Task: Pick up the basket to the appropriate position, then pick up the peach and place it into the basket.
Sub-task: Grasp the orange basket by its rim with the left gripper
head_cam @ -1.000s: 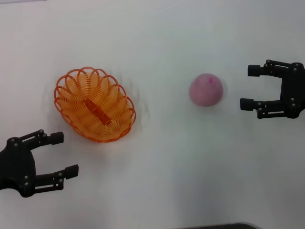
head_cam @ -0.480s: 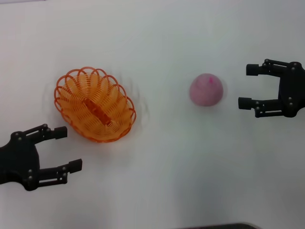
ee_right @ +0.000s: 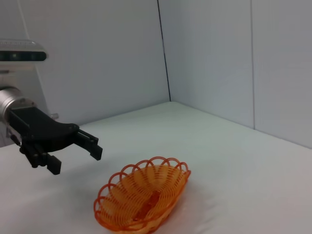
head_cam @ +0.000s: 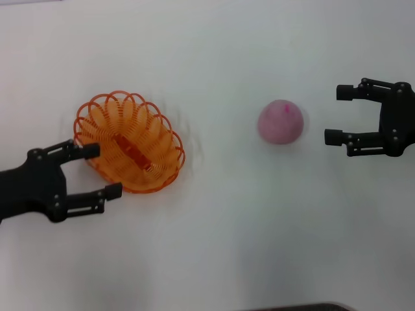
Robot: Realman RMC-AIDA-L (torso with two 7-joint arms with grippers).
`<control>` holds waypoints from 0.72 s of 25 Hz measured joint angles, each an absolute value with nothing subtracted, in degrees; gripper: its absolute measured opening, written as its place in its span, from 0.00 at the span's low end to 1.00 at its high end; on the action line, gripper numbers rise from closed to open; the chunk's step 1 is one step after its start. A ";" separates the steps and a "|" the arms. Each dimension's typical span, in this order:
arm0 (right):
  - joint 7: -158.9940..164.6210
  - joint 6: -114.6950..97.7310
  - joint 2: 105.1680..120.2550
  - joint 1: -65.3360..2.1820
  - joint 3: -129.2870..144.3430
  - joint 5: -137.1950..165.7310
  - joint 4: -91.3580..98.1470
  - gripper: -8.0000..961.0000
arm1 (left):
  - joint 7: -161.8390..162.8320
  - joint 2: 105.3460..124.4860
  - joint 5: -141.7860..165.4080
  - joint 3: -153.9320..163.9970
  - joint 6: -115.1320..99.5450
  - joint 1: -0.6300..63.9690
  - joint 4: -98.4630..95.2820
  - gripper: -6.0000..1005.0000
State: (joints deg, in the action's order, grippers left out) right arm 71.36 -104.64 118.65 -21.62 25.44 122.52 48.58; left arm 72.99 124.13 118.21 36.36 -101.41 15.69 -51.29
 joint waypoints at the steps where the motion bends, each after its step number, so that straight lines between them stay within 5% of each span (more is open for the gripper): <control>1: 71.36 -104.57 118.66 -21.62 25.43 122.52 48.59 0.98 | 73.03 124.13 118.19 36.36 -100.97 16.12 -51.00 0.87; 18: 71.30 -103.67 118.87 -21.52 25.36 122.28 48.30 0.98 | 72.96 124.03 115.09 36.39 -90.81 22.55 -47.31 0.87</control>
